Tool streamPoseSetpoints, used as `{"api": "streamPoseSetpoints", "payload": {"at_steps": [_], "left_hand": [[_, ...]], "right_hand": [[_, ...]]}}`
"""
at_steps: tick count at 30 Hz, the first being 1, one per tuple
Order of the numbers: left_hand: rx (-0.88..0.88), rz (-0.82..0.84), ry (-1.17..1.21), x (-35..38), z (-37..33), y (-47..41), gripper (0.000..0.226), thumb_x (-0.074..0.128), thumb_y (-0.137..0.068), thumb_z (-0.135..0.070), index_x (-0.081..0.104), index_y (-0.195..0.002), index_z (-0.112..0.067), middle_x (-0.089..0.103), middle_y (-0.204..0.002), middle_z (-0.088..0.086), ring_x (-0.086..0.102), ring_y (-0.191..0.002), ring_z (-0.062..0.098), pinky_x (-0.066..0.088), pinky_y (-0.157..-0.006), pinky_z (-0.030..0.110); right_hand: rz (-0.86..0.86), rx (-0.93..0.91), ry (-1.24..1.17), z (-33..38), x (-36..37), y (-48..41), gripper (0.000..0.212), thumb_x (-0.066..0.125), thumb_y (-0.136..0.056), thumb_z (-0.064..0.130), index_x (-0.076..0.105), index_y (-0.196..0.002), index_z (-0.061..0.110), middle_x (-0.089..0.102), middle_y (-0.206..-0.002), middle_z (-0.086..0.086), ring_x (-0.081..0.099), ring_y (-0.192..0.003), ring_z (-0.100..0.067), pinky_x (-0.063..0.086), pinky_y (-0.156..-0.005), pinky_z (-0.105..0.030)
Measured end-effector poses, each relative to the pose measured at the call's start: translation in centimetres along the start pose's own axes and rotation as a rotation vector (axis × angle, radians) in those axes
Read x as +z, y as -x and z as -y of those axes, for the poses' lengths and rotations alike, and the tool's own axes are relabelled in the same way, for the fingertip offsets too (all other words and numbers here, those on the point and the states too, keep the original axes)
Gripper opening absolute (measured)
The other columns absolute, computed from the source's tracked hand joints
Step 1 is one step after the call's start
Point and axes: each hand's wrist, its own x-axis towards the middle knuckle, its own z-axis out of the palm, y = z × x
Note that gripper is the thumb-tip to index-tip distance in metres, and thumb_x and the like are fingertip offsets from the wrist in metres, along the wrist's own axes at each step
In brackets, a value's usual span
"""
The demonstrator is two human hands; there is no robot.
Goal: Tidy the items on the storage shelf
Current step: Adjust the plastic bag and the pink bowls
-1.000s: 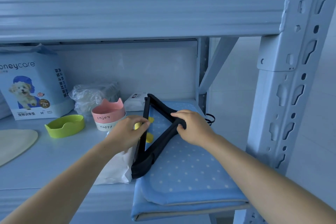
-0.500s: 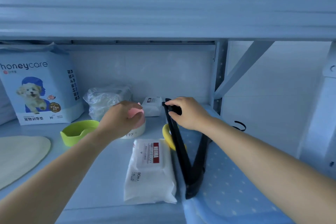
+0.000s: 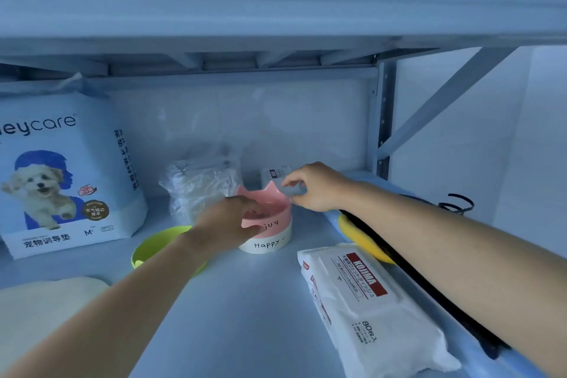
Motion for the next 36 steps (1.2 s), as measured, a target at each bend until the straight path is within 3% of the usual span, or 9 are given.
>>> {"api": "streamPoseSetpoints", "payload": {"at_steps": [4,7,10,13,17,22,25,30,36], "left_hand": [[0.059,-0.037,-0.013,0.8,1.8,-0.2,0.028,0.063,-0.081,-0.043,0.06,-0.109,-0.044,0.061,-0.107,-0.026,0.056,-0.101,-0.002,0.045,-0.079,0.019],[0.112,-0.065,0.046,0.5,2.5,-0.8,0.017,0.063,-0.082,-0.042,0.065,-0.098,-0.039,0.063,-0.101,-0.021,0.056,-0.092,-0.001,0.041,-0.072,0.015],[0.132,-0.141,0.053,-0.7,2.8,-1.4,0.015,0.061,-0.084,-0.039,0.067,-0.097,-0.033,0.064,-0.102,-0.011,0.059,-0.093,0.014,0.049,-0.077,0.029],[0.124,-0.182,0.092,-1.2,3.4,-1.6,0.016,0.059,-0.086,-0.04,0.067,-0.097,-0.032,0.064,-0.105,-0.011,0.06,-0.096,0.015,0.049,-0.082,0.034],[0.142,-0.117,0.093,0.1,4.6,-0.7,0.015,0.061,-0.085,-0.041,0.067,-0.095,-0.031,0.063,-0.102,-0.014,0.059,-0.094,0.01,0.048,-0.084,0.03],[0.172,-0.086,0.12,0.8,6.2,-0.7,0.026,0.064,-0.083,-0.045,0.065,-0.103,-0.029,0.058,-0.11,-0.014,0.055,-0.103,0.007,0.044,-0.092,0.026],[0.168,-0.072,0.115,1.0,6.7,-1.0,0.03,0.065,-0.082,-0.045,0.064,-0.107,-0.029,0.053,-0.118,-0.014,0.052,-0.109,0.008,0.043,-0.096,0.029],[0.172,-0.001,0.128,1.5,7.1,-1.3,0.034,0.06,-0.083,-0.05,0.064,-0.11,-0.03,0.051,-0.118,-0.014,0.05,-0.111,0.006,0.04,-0.098,0.027],[0.18,0.018,0.116,1.7,7.1,-1.1,0.037,0.062,-0.083,-0.047,0.06,-0.116,-0.031,0.046,-0.125,-0.016,0.05,-0.113,0.007,0.042,-0.097,0.032]], "right_hand": [[0.023,0.063,0.028,0.1,1.3,-0.5,0.036,0.064,-0.084,0.037,0.06,-0.119,0.033,0.06,-0.121,0.009,0.056,-0.108,-0.014,0.041,-0.085,-0.024],[-0.019,0.114,-0.022,0.1,1.6,-1.3,0.037,0.064,-0.084,0.033,0.06,-0.12,0.028,0.059,-0.121,0.005,0.054,-0.106,-0.014,0.035,-0.081,-0.021],[-0.068,0.146,-0.085,0.0,1.9,-2.5,0.037,0.063,-0.085,0.029,0.06,-0.122,0.024,0.059,-0.123,0.002,0.055,-0.109,-0.017,0.039,-0.087,-0.022],[-0.068,0.174,-0.129,-0.3,2.5,-3.5,0.038,0.062,-0.086,0.034,0.059,-0.122,0.024,0.059,-0.124,0.003,0.056,-0.107,-0.017,0.041,-0.088,-0.024],[0.012,0.21,-0.081,-0.5,3.5,-4.8,0.042,0.061,-0.083,0.046,0.056,-0.124,0.033,0.057,-0.127,0.005,0.053,-0.103,-0.012,0.033,-0.079,-0.021],[0.097,0.225,-0.069,-0.4,5.0,-6.3,0.055,0.058,-0.086,0.04,0.04,-0.138,0.031,0.047,-0.14,0.001,0.055,-0.111,-0.019,0.043,-0.085,-0.024],[0.085,0.199,-0.063,-0.1,5.5,-6.7,0.063,0.057,-0.088,0.039,0.03,-0.144,0.03,0.044,-0.143,-0.001,0.048,-0.123,-0.021,0.032,-0.082,-0.018],[0.146,0.174,-0.029,0.3,6.4,-6.8,0.067,0.056,-0.09,0.039,0.024,-0.147,0.024,0.031,-0.152,-0.003,0.035,-0.135,-0.022,0.031,-0.1,-0.025],[0.161,0.206,-0.074,-0.2,6.6,-6.8,0.062,0.052,-0.092,0.033,0.022,-0.147,0.029,0.03,-0.153,0.0,0.034,-0.136,-0.022,0.031,-0.103,-0.028]]}}
